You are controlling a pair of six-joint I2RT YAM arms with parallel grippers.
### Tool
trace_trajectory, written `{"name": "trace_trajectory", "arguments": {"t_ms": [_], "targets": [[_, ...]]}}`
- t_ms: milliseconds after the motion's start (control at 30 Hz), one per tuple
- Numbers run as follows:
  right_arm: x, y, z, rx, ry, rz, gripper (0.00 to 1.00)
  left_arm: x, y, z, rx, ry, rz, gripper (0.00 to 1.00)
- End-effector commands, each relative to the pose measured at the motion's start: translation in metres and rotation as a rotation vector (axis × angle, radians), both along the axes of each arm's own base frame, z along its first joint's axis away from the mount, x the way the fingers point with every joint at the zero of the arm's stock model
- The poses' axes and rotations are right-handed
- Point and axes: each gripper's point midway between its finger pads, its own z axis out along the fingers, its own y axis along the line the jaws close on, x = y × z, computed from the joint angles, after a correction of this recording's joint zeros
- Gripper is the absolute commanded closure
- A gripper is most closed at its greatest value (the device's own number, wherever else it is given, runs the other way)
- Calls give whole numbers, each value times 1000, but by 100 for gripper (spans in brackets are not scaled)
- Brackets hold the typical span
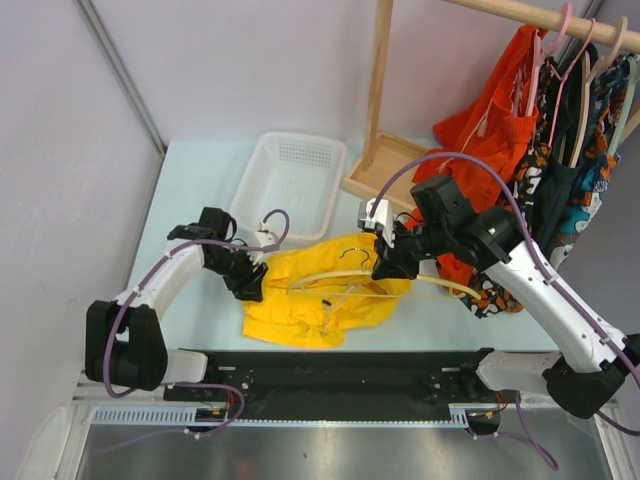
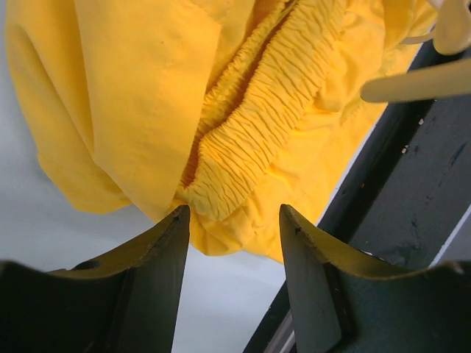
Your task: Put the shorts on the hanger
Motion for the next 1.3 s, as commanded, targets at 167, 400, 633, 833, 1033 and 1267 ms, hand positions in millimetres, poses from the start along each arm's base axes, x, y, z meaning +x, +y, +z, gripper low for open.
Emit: {"name": "trace_trajectory", "arguments": {"t_ms": [167, 400, 633, 833, 1033, 1267], "targets": [[10, 16, 4, 60, -5, 56, 100, 21, -7, -11, -36, -24, 32, 49], [24, 10, 6, 78, -13, 48, 100, 3, -19, 20, -125, -113, -119, 83], [13, 9, 5, 62, -28, 177, 100, -12, -16, 38, -73, -285, -241, 92], [10, 10, 2, 36, -47, 209, 100, -23, -23, 41, -65, -316, -301, 91], [12, 9, 19, 73, -66, 193, 100, -27, -23, 39, -32, -364, -351, 92], [17, 5, 19, 65, -57, 181, 100, -28, -24, 45, -27, -412, -380, 92]]}}
